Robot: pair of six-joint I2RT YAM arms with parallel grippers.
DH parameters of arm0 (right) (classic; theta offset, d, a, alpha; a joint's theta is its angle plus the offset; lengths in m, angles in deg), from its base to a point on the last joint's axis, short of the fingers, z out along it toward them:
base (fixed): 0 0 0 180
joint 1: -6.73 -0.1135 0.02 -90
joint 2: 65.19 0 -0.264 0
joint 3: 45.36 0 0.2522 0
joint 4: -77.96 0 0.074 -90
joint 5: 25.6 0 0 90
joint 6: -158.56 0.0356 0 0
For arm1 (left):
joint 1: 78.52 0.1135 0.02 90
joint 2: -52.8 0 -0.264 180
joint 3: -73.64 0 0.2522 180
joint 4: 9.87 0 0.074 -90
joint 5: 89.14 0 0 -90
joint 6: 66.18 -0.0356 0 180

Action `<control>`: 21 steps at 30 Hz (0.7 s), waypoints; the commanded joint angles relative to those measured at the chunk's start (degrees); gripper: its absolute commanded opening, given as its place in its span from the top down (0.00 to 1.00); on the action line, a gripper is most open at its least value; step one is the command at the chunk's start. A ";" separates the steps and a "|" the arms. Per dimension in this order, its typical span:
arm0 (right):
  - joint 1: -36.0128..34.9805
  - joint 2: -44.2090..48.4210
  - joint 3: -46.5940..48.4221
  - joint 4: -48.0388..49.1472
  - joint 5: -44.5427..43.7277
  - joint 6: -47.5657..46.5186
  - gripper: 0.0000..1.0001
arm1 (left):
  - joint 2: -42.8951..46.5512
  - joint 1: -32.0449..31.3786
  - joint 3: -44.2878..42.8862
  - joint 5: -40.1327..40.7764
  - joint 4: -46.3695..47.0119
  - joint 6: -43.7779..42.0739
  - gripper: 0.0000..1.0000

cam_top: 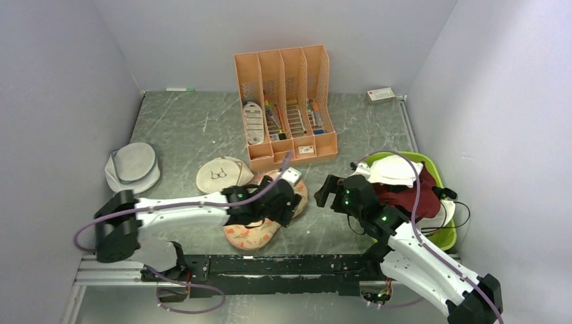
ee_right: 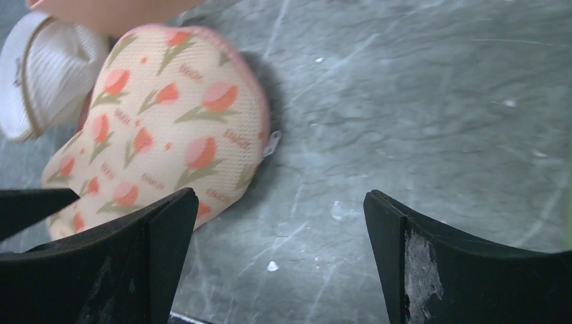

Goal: Unzip the laundry bag and remove the bra

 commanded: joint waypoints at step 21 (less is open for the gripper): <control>15.32 0.76 -3.32 9.45 14.45 -9.54 0.36 | -30.89 -4.88 -11.50 21.44 9.69 -5.29 0.42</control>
